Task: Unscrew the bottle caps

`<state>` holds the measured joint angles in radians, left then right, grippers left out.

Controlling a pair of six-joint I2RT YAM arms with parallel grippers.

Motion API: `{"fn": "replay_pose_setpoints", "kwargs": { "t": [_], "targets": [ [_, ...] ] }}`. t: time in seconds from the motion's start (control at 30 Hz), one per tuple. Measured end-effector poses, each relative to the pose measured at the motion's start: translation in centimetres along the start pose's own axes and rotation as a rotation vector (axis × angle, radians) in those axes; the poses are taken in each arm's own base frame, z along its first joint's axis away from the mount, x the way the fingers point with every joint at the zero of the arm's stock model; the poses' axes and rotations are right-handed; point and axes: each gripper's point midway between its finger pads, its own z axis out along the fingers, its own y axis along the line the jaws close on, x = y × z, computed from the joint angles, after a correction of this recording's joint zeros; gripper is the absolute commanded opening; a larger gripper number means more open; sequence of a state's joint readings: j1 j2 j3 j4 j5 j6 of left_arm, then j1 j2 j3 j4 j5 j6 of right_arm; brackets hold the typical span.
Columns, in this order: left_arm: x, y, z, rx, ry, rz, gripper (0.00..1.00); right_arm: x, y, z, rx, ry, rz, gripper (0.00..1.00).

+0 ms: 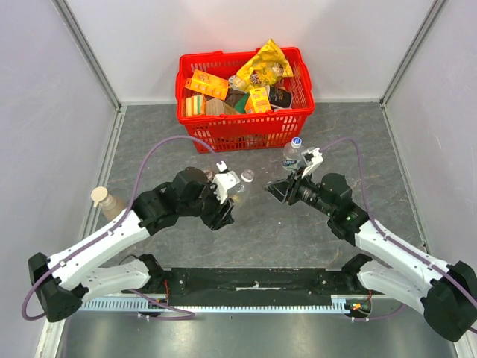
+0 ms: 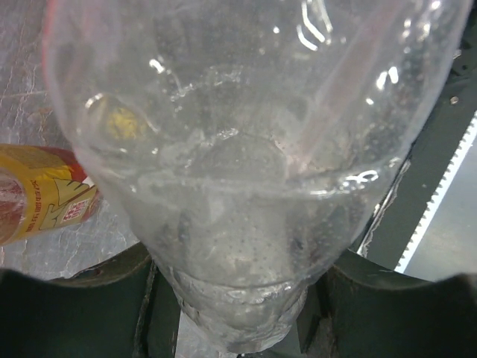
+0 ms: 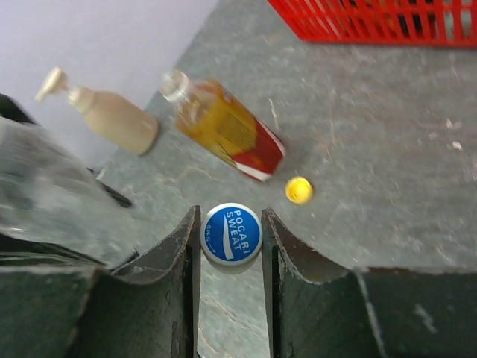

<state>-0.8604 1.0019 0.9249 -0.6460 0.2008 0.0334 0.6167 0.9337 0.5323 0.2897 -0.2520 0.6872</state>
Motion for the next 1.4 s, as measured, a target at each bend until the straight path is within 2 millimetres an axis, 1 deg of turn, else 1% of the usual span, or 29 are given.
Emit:
{"fn": "replay_pose_setpoints", "kwargs": {
  "t": [0.1, 0.27, 0.43, 0.53, 0.7, 0.77, 0.9, 0.97, 1.03, 1.13, 1.2, 1.27, 1.3, 1.4],
  "targets": [
    [-1.1, -0.6, -0.8, 0.019, -0.056, -0.003, 0.06, 2.4, -1.8, -0.1, 0.043, 0.041, 0.003, 0.07],
    [-2.8, -1.3, -1.9, 0.045, -0.145, -0.004, 0.06, 5.3, -4.1, -0.1, 0.095, 0.095, 0.005, 0.08],
    [-4.1, -1.9, -2.2, 0.075, -0.199, -0.004, 0.06, 7.8, -6.7, -0.7, 0.172, 0.125, 0.003, 0.16],
    [-4.5, -2.2, -2.2, 0.096, -0.215, -0.007, 0.06, 9.0, -8.1, -1.2, 0.233, 0.142, -0.001, 0.27],
    [-4.7, -2.7, -2.1, 0.123, -0.220, -0.008, 0.06, 9.8, -9.7, -1.6, 0.332, 0.147, -0.024, 0.42],
    [-4.9, -2.7, -2.0, 0.124, -0.221, -0.007, 0.06, 10.5, -10.5, -1.8, 0.371, 0.164, -0.030, 0.52],
    [-5.4, -2.7, -2.2, 0.124, -0.234, -0.003, 0.06, 12.2, -12.1, -2.2, 0.440, 0.223, -0.034, 0.68],
    [-5.5, -2.7, -2.3, 0.124, -0.237, -0.002, 0.06, 12.8, -12.4, -2.3, 0.452, 0.242, -0.038, 0.75],
    [-5.5, -2.7, -2.3, 0.124, -0.238, -0.002, 0.06, 13.0, -12.5, -2.4, 0.457, 0.250, -0.040, 0.83],
    [-5.5, -2.7, -2.4, 0.124, -0.239, -0.002, 0.06, 13.1, -12.5, -2.4, 0.460, 0.255, -0.045, 0.91],
    [-5.5, -2.7, -2.4, 0.124, -0.241, -0.001, 0.06, 12.9, -12.4, -2.4, 0.461, 0.255, -0.051, 0.94],
    [-5.5, -2.7, -2.5, 0.123, -0.243, -0.001, 0.06, 12.4, -12.2, -2.4, 0.459, 0.247, -0.057, 0.98],
    [-5.5, -2.7, -2.5, 0.122, -0.244, -0.001, 0.06, 12.0, -11.9, -2.4, 0.455, 0.241, -0.061, 0.98],
    [-5.5, -2.6, -2.5, 0.115, -0.245, -0.001, 0.06, 9.9, -10.6, -2.1, 0.423, 0.193, -0.077, 0.98]
  ]
}}
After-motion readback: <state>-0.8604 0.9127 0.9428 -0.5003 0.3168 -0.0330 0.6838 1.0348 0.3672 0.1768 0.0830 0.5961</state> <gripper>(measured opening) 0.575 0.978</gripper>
